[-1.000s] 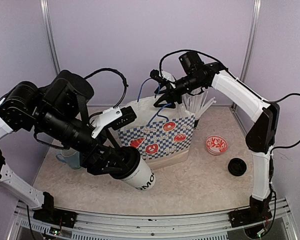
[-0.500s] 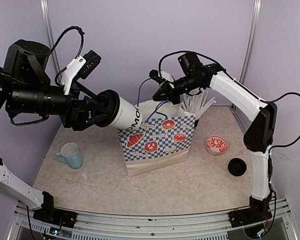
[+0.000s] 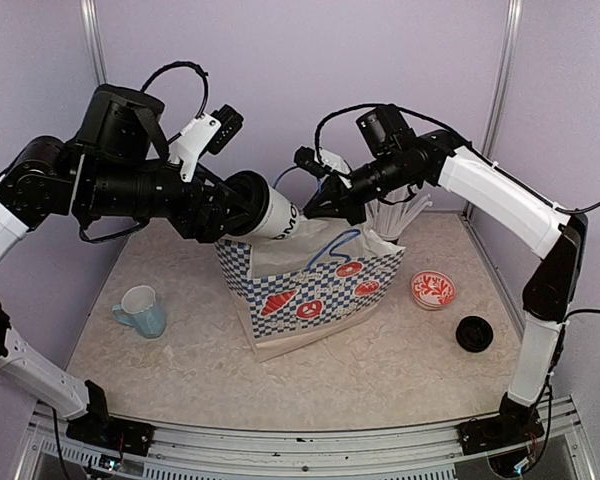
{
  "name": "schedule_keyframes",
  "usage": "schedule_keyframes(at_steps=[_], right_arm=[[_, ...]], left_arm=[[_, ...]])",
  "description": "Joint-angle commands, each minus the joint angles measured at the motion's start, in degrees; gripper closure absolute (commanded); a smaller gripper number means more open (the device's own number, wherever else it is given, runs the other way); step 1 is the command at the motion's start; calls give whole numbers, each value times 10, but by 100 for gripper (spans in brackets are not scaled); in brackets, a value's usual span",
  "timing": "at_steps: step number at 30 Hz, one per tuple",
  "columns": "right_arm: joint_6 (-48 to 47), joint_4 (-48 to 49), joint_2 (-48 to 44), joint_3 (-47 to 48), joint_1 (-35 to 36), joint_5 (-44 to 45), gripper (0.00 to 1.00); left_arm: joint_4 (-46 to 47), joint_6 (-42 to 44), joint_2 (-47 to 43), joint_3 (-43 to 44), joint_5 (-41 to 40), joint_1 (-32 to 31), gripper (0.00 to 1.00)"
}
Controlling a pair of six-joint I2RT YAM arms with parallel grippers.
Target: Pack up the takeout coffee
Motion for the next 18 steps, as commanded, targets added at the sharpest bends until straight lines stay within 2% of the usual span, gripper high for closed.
schedule_keyframes(at_steps=[1, 10, 18], right_arm=[[41, 23, -41, -43, 19, 43, 100], [110, 50, -82, -88, 24, 66, 100], [118, 63, -132, -141, 34, 85, 100]], left_arm=[[33, 15, 26, -21, 32, 3, 41], [22, 14, 71, -46, 11, -2, 43], [-20, 12, 118, -45, -14, -20, 44]])
